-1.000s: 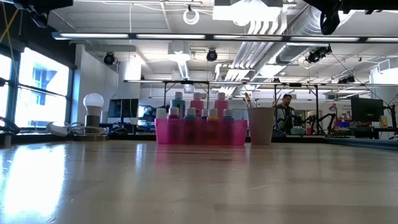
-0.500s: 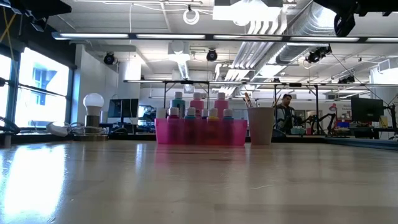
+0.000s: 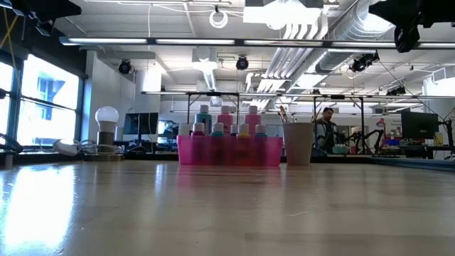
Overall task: Pick & Place Paint Supplies
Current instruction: Return to Home Position
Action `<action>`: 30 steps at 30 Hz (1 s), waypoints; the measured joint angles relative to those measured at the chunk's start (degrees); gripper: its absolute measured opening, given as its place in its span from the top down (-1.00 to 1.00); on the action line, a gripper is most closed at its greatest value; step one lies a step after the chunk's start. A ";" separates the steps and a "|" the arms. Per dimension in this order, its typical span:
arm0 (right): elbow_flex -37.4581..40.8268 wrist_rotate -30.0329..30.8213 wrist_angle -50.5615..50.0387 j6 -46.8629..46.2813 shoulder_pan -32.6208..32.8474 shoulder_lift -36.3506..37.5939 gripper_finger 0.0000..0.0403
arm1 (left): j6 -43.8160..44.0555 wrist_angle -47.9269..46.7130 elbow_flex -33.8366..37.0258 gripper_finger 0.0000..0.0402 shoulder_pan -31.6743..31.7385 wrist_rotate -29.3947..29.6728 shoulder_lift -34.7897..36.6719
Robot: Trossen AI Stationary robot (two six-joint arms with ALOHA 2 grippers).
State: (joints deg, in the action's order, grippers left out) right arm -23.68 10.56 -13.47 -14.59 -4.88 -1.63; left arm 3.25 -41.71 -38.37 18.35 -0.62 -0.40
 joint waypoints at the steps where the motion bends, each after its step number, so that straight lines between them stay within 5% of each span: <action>1: 0.71 -0.01 0.02 0.01 -0.01 0.19 0.99 | 0.00 -0.01 0.00 1.00 0.00 -0.02 0.00; 6: 7.59 1.25 4.52 -0.87 -0.03 1.16 0.99 | -1.31 2.24 1.72 1.00 0.00 -0.74 0.07; 15: 23.02 1.41 29.73 -0.40 -0.04 1.23 0.99 | 1.18 8.77 10.58 1.00 0.00 -1.95 0.00; 30: 23.19 -5.27 19.41 -0.50 -0.03 1.05 0.99 | 1.48 27.67 27.60 1.00 -0.02 -10.01 0.01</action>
State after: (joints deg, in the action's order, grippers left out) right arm -0.49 5.30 5.94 -15.09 -4.91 -0.58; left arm 4.73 -14.05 -10.77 18.33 -10.64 -0.40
